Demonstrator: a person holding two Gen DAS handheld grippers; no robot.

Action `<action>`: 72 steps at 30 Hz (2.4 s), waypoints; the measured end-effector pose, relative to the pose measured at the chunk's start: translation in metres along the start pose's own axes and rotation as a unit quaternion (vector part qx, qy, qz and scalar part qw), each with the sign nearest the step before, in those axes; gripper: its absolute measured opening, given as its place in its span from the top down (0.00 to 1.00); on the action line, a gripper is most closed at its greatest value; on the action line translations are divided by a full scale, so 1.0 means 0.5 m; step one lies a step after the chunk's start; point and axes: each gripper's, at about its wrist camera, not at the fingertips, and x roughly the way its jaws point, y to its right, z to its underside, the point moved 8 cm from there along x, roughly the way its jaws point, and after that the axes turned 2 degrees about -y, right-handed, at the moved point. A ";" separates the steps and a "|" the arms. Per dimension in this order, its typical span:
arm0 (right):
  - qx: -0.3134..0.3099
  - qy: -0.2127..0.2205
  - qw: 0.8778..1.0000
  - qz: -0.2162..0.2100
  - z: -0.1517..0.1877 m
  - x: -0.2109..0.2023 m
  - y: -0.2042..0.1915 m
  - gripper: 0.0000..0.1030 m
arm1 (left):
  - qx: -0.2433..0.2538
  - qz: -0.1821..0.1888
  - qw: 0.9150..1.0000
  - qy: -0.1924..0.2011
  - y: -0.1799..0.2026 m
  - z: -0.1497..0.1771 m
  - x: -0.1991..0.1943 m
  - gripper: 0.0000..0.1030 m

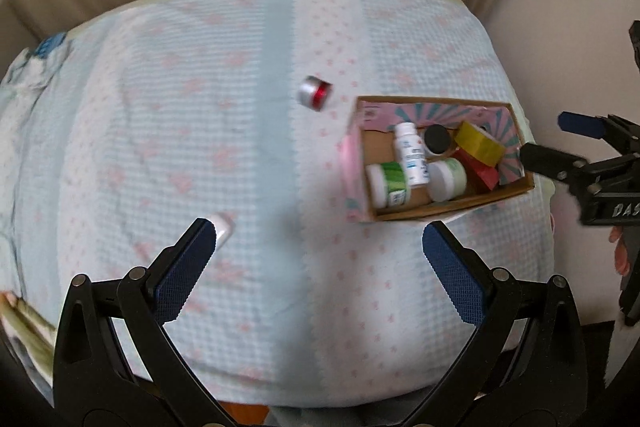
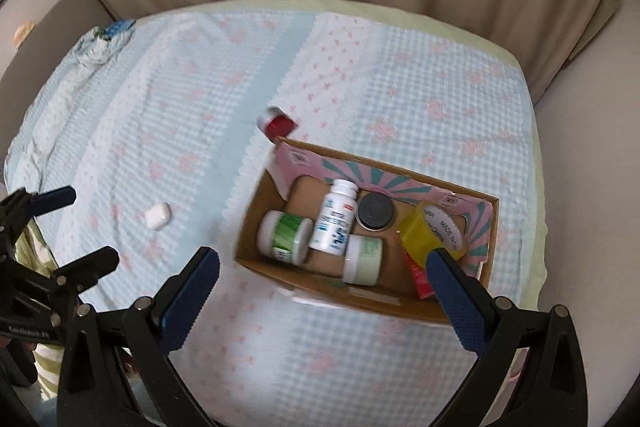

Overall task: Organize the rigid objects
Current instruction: 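Move the left tool to the white case while the right tool moves to the silver-red tin, then grasp the white case with the left tool while the right tool grasps the silver-red tin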

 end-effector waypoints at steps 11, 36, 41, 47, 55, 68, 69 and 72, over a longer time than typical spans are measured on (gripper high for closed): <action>-0.062 0.016 0.998 -0.005 -0.092 -0.034 -0.124 0.00 | -0.046 -0.034 0.998 0.014 -0.195 0.068 -0.027 0.00; -0.264 -0.089 0.960 -0.024 -0.277 0.433 -0.173 0.00 | 0.136 -0.038 0.983 -0.116 -0.286 0.129 0.428 0.26; -0.280 -0.117 0.953 -0.019 -0.276 0.515 -0.158 0.00 | 0.171 0.001 0.975 -0.141 -0.294 0.134 0.482 0.29; -0.299 -0.150 0.942 -0.013 -0.272 0.590 -0.154 0.00 | 0.199 0.017 0.968 -0.149 -0.292 0.133 0.515 0.29; -0.328 -0.200 0.923 -0.001 -0.260 0.673 -0.172 0.09 | 0.219 0.033 0.962 -0.162 -0.280 0.131 0.548 0.39; -0.335 -0.229 0.914 0.020 -0.294 0.725 -0.199 0.52 | 0.250 0.026 0.953 -0.169 -0.268 0.154 0.562 0.59; -0.335 -0.228 0.914 0.022 -0.295 0.724 -0.202 0.52 | 0.247 0.026 0.954 -0.168 -0.271 0.156 0.561 0.59; -0.332 -0.223 0.916 0.025 -0.297 0.725 -0.214 0.52 | 0.233 0.027 0.958 -0.167 -0.291 0.145 0.547 0.59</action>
